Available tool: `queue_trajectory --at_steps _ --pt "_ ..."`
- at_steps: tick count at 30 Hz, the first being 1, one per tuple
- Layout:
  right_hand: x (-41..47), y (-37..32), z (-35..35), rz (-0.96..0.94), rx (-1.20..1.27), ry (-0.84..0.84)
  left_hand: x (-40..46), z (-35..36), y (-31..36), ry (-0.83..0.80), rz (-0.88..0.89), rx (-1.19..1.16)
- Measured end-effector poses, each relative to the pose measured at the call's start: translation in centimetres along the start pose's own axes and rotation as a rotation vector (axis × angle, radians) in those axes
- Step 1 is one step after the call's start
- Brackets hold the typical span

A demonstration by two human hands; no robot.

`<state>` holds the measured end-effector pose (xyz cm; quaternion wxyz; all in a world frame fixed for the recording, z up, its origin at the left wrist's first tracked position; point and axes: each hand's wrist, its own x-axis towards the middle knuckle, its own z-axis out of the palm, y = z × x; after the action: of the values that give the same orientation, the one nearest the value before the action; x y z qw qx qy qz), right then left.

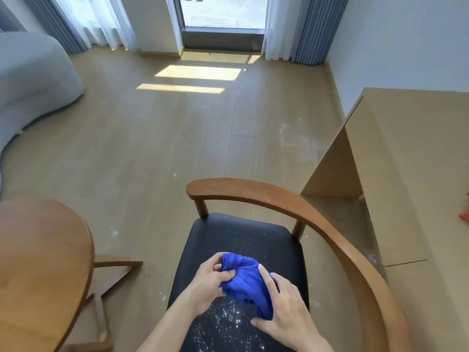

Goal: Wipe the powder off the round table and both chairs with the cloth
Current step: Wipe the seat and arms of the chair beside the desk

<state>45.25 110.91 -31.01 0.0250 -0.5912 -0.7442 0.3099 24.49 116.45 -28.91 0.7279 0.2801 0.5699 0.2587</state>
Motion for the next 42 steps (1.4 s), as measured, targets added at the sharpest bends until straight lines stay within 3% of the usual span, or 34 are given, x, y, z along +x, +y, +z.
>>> queue_trajectory --at_steps 5,8,10,13,16,18,22,24,28,33,37,40,42 --pt "3.5 1.4 2.4 -0.072 -0.031 0.286 3.7 -0.9 -0.9 0.014 0.004 0.062" --pt "6.1 2.8 3.0 -0.106 -0.148 0.353 6.2 -2.2 -0.5 0.097 0.056 0.381" --pt "7.8 4.0 3.1 -0.103 -0.208 0.34 8.1 -3.1 0.2 0.131 0.096 0.57" --pt "11.2 5.4 3.4 -0.033 -0.219 0.284 11.0 -4.5 1.1 0.224 0.131 0.61" --pt "14.0 6.8 4.8 0.001 -0.36 0.064 12.9 -6.2 1.9 0.289 0.173 0.64" --pt "15.0 7.6 6.3 0.002 -0.364 -0.015 13.4 -7.3 2.7 0.378 0.304 0.721" --pt "16.3 7.5 7.5 -0.137 -0.429 -0.001 13.5 -8.7 6.2 0.597 0.727 0.897" --pt "16.9 7.9 8.1 -0.198 -0.458 0.021 14.0 -9.5 7.8 0.702 0.811 0.965" --pt "18.0 8.5 9.3 -0.181 -0.505 0.075 16.0 -10.3 9.9 0.81 0.731 0.997" --pt "19.0 7.9 9.6 -0.163 -0.572 0.145 19.2 -9.6 11.3 0.758 0.564 1.086" --pt "20.4 8.2 8.8 -0.147 -0.498 0.28 20.3 -9.1 11.1 0.786 0.491 1.011" --pt "22.7 8.2 7.9 0.165 -0.3 0.39 20.5 -9.0 10.9 0.789 0.492 0.989" --pt "24.7 8.5 7.6 0.393 -0.215 0.354 20.6 -8.9 10.9 0.795 0.525 0.972"
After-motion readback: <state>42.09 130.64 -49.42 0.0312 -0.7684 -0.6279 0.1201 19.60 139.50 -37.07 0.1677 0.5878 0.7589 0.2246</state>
